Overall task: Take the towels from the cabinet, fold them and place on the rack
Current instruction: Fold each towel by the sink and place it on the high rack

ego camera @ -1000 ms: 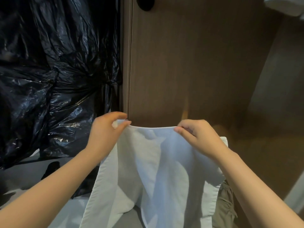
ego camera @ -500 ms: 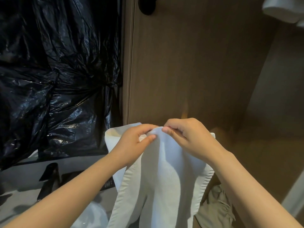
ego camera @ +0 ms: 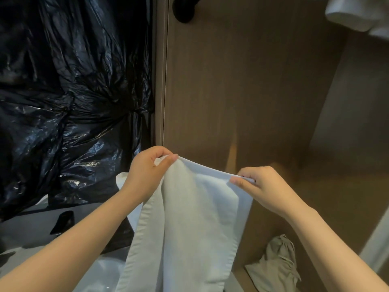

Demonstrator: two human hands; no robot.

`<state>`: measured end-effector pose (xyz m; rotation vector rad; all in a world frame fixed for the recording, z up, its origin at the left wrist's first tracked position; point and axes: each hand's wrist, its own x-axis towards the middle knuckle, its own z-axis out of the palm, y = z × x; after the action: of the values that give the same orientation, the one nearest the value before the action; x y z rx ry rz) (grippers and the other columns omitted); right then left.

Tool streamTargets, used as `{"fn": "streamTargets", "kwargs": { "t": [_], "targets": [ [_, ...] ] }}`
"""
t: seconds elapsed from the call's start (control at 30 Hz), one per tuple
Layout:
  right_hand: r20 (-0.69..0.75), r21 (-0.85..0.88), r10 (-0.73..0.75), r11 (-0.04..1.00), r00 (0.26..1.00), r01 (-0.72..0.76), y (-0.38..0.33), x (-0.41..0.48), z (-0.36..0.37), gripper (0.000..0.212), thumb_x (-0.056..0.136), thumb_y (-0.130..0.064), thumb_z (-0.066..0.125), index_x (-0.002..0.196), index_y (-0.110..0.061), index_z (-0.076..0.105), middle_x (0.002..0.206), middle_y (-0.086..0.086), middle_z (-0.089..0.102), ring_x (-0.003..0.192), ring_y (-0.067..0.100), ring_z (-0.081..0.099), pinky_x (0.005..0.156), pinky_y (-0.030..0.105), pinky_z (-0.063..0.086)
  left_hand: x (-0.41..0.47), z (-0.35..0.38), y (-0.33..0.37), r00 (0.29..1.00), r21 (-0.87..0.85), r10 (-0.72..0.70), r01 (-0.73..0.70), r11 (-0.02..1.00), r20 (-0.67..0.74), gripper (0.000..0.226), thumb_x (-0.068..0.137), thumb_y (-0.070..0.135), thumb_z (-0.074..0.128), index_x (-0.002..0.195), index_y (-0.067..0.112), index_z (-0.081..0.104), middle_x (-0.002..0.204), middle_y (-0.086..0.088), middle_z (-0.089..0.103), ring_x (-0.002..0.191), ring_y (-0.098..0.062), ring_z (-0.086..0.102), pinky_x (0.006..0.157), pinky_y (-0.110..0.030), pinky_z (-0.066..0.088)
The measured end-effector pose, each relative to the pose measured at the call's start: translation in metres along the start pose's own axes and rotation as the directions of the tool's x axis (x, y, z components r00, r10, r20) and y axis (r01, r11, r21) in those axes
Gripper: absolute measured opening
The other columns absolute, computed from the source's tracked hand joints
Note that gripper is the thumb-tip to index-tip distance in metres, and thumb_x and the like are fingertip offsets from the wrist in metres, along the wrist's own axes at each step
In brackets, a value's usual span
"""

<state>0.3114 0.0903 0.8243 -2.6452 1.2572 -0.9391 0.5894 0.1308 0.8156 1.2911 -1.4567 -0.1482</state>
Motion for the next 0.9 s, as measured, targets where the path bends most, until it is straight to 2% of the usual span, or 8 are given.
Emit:
{"fn": "streamTargets", "kwargs": {
  "t": [0.13,0.2,0.37,0.53,0.63,0.73,0.8,0.9],
  "targets": [
    [-0.047,0.204,0.047,0.978,0.998,-0.036,-0.004,-0.004,-0.002,0.05,0.09,-0.051,0.056,0.056,-0.015,0.049,0.055,0.001,0.048,0.051,0.015,0.05,0.048,0.018,0.036,0.003,0.004,0.001,1.0,0.061,-0.003,0.004,0.998,-0.026,0.014,0.093,0.031,0.06,0.082,0.027,0.068,0.079,0.014,0.065,0.083,0.006,0.057,0.064,-0.009,0.037],
    [-0.086,0.291,0.039,0.957,0.996,-0.012,-0.014,-0.005,-0.008,0.042,0.09,-0.047,0.058,0.058,-0.02,0.055,0.056,-0.004,0.052,0.054,0.011,0.053,0.049,0.014,0.038,0.005,0.005,0.005,0.999,0.069,0.025,-0.023,0.997,-0.033,0.014,0.093,0.029,0.06,0.082,0.024,0.068,0.079,0.013,0.065,0.083,0.005,0.056,0.062,-0.008,0.039],
    [-0.181,0.503,0.019,0.861,0.983,0.076,-0.041,-0.008,-0.022,0.009,0.089,-0.041,0.063,0.095,-0.035,0.064,0.084,-0.014,0.065,0.076,0.007,0.065,0.06,0.012,0.049,0.014,0.017,0.022,0.995,-0.01,0.087,-0.087,0.996,-0.046,0.016,0.092,0.026,0.062,0.08,0.017,0.069,0.079,0.01,0.066,0.081,0.0,0.058,0.066,-0.004,0.04],
    [-0.179,0.474,0.117,0.88,0.977,-0.018,-0.041,-0.006,-0.003,0.015,0.097,-0.027,0.058,0.09,-0.032,0.071,0.086,-0.021,0.067,0.087,0.0,0.063,0.058,0.005,0.044,0.011,0.048,0.021,0.995,-0.006,0.083,-0.083,0.997,0.053,0.005,0.091,0.023,0.064,0.092,0.019,0.068,0.09,0.007,0.064,0.085,-0.002,0.056,0.068,-0.008,0.038],
    [-0.062,0.375,0.249,0.903,0.967,-0.208,-0.019,-0.016,0.026,0.02,0.097,-0.025,0.057,0.086,-0.026,0.073,0.073,-0.016,0.065,0.07,-0.001,0.062,0.052,0.008,0.041,-0.021,0.068,-0.005,0.993,0.017,-0.108,0.107,0.994,0.046,0.043,0.087,0.028,0.07,0.126,0.025,0.052,0.104,0.004,0.053,0.09,0.002,0.051,0.071,-0.003,0.037],
    [0.024,0.35,0.333,0.88,0.943,-0.32,-0.002,-0.036,0.055,0.023,0.097,-0.019,0.056,0.083,-0.02,0.074,0.069,-0.013,0.064,0.055,-0.002,0.058,0.052,0.01,0.04,-0.058,0.074,-0.033,0.967,-0.013,-0.247,0.246,0.969,-0.056,0.067,0.081,0.031,0.076,0.136,0.024,0.039,0.106,0.003,0.045,0.093,0.011,0.046,0.068,-0.006,0.037],
    [0.068,0.382,0.389,0.84,0.919,-0.384,0.002,-0.048,0.072,0.023,0.097,-0.018,0.057,0.08,-0.019,0.072,0.07,-0.006,0.066,0.052,0.001,0.06,0.049,0.011,0.042,-0.081,0.073,-0.051,0.919,-0.04,-0.383,0.381,0.924,-0.093,0.075,0.076,0.032,0.081,0.136,0.021,0.038,0.11,0.001,0.045,0.095,-0.001,0.048,0.072,-0.014,0.037],
    [0.099,0.405,0.455,0.794,0.885,-0.454,0.001,-0.06,0.093,0.025,0.096,-0.02,0.059,0.075,-0.014,0.07,0.064,0.0,0.065,0.051,0.005,0.061,0.05,0.012,0.045,-0.112,0.071,-0.068,0.767,-0.13,-0.636,0.624,0.771,-0.089,0.081,0.072,0.033,0.084,0.136,0.016,0.038,0.123,-0.004,0.05,0.105,-0.021,0.051,0.081,-0.031,0.04]
  ]
}}
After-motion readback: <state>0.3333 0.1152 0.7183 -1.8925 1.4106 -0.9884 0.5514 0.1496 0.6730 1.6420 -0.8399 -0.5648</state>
